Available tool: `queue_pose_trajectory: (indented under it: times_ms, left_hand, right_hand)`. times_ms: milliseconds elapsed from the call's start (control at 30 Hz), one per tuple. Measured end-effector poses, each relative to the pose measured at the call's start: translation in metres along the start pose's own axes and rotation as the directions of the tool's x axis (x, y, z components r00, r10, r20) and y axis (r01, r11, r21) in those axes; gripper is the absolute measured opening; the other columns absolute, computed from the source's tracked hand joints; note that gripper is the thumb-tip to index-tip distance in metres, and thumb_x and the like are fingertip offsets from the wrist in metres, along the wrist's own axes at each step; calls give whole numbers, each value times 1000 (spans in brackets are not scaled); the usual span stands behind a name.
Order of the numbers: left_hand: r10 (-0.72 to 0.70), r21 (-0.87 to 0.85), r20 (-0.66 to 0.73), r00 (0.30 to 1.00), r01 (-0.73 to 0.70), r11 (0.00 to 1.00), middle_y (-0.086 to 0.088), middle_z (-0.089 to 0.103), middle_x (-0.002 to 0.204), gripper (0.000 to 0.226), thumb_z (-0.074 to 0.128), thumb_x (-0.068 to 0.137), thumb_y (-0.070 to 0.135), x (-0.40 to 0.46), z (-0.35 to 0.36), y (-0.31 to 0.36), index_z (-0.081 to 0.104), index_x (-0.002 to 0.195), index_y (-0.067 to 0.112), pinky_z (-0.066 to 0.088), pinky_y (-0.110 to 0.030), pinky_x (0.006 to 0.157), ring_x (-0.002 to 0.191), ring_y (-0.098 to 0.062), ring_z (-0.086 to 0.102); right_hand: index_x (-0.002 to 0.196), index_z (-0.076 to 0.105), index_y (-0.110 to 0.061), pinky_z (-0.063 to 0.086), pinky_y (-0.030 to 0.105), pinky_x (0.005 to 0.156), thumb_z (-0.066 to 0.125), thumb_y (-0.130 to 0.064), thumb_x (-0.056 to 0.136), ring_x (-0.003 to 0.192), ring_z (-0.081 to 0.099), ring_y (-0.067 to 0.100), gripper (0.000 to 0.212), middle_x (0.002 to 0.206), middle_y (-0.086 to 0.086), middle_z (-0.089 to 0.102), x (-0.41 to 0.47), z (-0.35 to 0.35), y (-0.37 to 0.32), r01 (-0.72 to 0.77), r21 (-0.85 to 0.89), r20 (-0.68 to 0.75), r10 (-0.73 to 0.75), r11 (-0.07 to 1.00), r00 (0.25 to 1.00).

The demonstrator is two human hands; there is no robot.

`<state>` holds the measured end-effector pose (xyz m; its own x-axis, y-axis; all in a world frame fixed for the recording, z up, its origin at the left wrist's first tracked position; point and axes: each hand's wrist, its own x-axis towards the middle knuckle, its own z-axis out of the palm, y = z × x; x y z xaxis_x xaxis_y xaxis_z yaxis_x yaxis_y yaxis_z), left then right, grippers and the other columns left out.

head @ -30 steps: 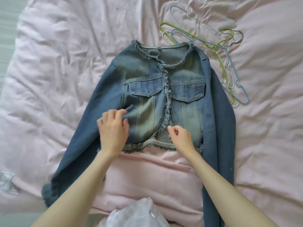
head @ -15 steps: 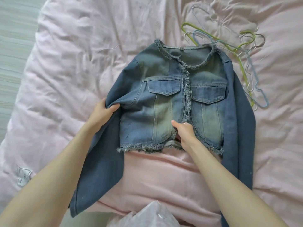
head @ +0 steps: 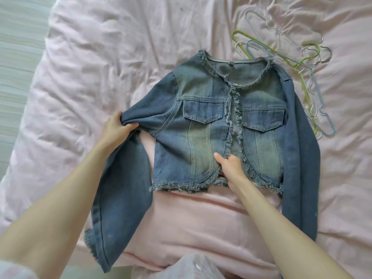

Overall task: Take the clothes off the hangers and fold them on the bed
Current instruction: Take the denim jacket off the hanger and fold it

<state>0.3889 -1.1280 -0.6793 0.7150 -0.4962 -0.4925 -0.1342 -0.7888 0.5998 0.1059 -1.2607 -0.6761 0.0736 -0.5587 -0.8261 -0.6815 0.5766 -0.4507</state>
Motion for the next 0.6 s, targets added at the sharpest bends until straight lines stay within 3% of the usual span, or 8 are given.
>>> queue_pose_trajectory:
  times_ms: [133, 233, 300, 333, 367, 433, 500, 600]
  left_hand:
    - [59, 163, -91, 994, -43, 986, -13, 51, 114, 42, 68, 82, 22, -1, 2, 4, 49, 118, 9, 37, -36, 84, 106, -28, 47]
    - [171, 389, -229, 958, -71, 918, -19, 41, 126, 47, 62, 83, 16, -22, 7, 10, 46, 127, 10, 29, -46, 97, 119, -37, 36]
    - [330, 357, -348, 878, -202, 912, -20, 49, 113, 33, 55, 82, 14, -46, 16, 18, 53, 114, 5, 34, -45, 89, 107, -38, 45]
    - [363, 307, -346, 865, -262, 915, -18, 53, 104, 24, 53, 84, 16, -60, 24, 19, 54, 106, 5, 38, -43, 84, 99, -37, 50]
    - [337, 254, -288, 896, -268, 929, -16, 57, 98, 20, 51, 89, 22, -73, 34, 20, 55, 100, 6, 41, -42, 80, 93, -36, 54]
    - [129, 244, -81, 988, -105, 964, -13, 62, 96, 28, 46, 95, 35, -95, 57, 14, 54, 101, 9, 45, -43, 79, 94, -36, 57]
    - [-62, 259, 54, 997, 46, 965, -16, 62, 103, 37, 41, 97, 41, -107, 78, 6, 51, 107, 7, 42, -42, 80, 100, -38, 56]
    - [-134, 13, 61, 989, 134, 991, -20, 60, 103, 33, 31, 101, 35, -115, 88, 4, 49, 99, 7, 34, -37, 74, 101, -37, 53]
  right_hand:
    - [95, 52, -8, 41, 33, 84, 59, -33, 91, 91, 51, 19, 26, 98, 6, 55, 5, 0, 3, 6, 58, 2, -6, 998, 1000]
    - [108, 53, -2, 45, 40, 95, 62, -35, 89, 98, 55, 20, 39, 105, 4, 58, 3, -1, 3, -49, 139, 36, 45, 989, 998]
    - [114, 53, -3, 46, 38, 94, 63, -30, 89, 103, 57, 23, 38, 116, 7, 62, 1, -1, 3, -95, 218, 67, 83, 971, 994]
    - [113, 53, -2, 48, 35, 89, 64, -27, 89, 94, 59, 23, 36, 113, 10, 65, 2, -1, 5, -106, 235, 84, 89, 966, 993]
    - [109, 54, -3, 50, 32, 82, 64, -25, 89, 79, 57, 21, 32, 101, 10, 68, 1, -1, 7, -104, 236, 93, 84, 966, 992]
    - [95, 55, -8, 48, 29, 72, 63, -24, 90, 66, 52, 18, 18, 81, 5, 64, -3, 2, 11, -103, 208, 123, 78, 973, 989]
    - [92, 56, -12, 48, 32, 77, 63, -25, 89, 78, 57, 21, 15, 90, 6, 64, -4, 4, 13, -84, 174, 115, 65, 981, 991]
    - [100, 58, -13, 48, 42, 95, 61, -26, 90, 101, 62, 27, 16, 109, 8, 66, -3, 6, 12, -54, 229, 90, 34, 972, 995]
